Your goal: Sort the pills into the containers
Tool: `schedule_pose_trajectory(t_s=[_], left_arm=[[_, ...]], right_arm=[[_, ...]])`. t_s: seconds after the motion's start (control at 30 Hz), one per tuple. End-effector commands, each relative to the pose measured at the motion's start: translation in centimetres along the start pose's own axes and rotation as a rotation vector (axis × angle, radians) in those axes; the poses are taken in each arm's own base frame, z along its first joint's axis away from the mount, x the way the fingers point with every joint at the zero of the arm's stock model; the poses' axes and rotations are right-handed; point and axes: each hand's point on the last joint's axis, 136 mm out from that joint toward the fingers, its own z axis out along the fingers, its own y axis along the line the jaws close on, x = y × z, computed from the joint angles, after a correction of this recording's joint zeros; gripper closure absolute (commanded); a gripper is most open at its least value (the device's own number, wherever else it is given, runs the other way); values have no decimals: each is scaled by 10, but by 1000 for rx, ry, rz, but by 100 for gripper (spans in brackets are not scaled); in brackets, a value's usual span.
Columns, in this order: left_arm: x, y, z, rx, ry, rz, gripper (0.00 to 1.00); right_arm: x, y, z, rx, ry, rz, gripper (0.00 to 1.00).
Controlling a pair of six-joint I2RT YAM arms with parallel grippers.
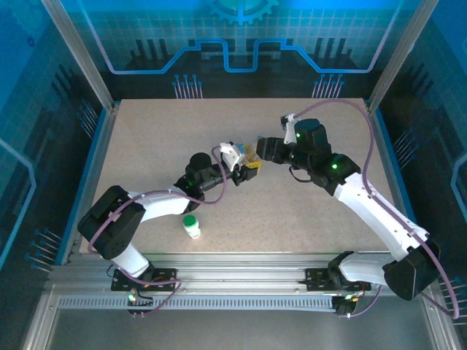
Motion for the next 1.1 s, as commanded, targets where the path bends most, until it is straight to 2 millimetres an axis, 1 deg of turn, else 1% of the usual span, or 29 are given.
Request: schedule_pose_trajectory(t_s=[0.0,0.23,0.33,0.37,0.4,0.5,0.53,0.6,0.7,0.77,0.83,0.93,1.0,1.07], left_arm=[[-11,-3,2,8,-60,0,100],[-8,-7,3,25,-60,4,100],[-10,-9,2,34,-69,5,100],[-11,-10,1,36,-71,5,100],[-11,-11,1,41,-71,8,100],[-15,-16,-1,65,-71,14,100],[-14,-18,-3,75,-68,19,100],[-14,-23,-7,105,-63,30,100],[-13,-31,-17,193,-58,24,100],[-17,-37,-26,258,-80,23,100],[-24,-42,-38,335,-113,11,100],[-36,-51,-55,457,-164,-2,100],[-41,-57,-64,525,-179,-8,100],[-44,-60,-69,564,-184,-12,100]], right_arm=[[-11,2,9,-1,-64,-3,45],[-12,4,18,0,-57,-27,50],[-9,3,20,7,-41,-41,55],[-8,3,21,6,-38,-47,57],[-6,4,22,-1,-31,-58,62],[-1,11,21,-54,-29,-112,78],[1,14,19,-79,-30,-144,81],[6,23,14,-158,-40,-224,85],[23,42,6,-332,-18,-382,89],[36,54,-3,-445,-8,-505,93],[50,70,-20,-603,-11,-638,94],[67,87,-43,-779,-26,-795,95],[71,90,-49,-811,-23,-861,97],[71,88,-48,-802,-7,-911,96]])
